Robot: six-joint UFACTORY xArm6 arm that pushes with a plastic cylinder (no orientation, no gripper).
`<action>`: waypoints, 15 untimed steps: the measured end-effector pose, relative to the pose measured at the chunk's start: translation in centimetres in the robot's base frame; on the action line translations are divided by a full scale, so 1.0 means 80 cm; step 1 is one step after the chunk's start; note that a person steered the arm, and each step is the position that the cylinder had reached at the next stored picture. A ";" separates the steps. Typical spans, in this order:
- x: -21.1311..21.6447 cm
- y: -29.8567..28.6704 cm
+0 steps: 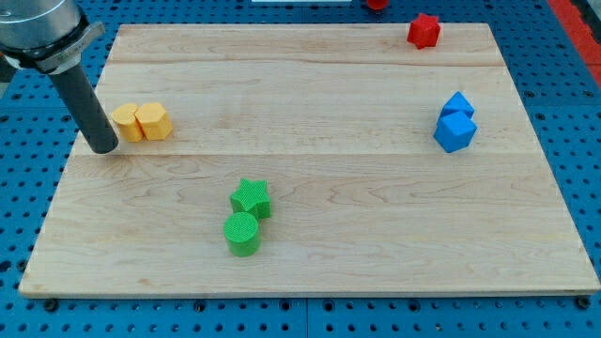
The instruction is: Move your arm towards the green circle
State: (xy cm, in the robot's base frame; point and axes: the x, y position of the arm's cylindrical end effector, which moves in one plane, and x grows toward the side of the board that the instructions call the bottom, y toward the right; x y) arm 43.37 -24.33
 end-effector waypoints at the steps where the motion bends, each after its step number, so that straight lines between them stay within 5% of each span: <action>1: 0.000 0.000; 11: 0.006 0.044; 15: 0.093 0.063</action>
State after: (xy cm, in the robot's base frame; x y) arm 50.79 -19.31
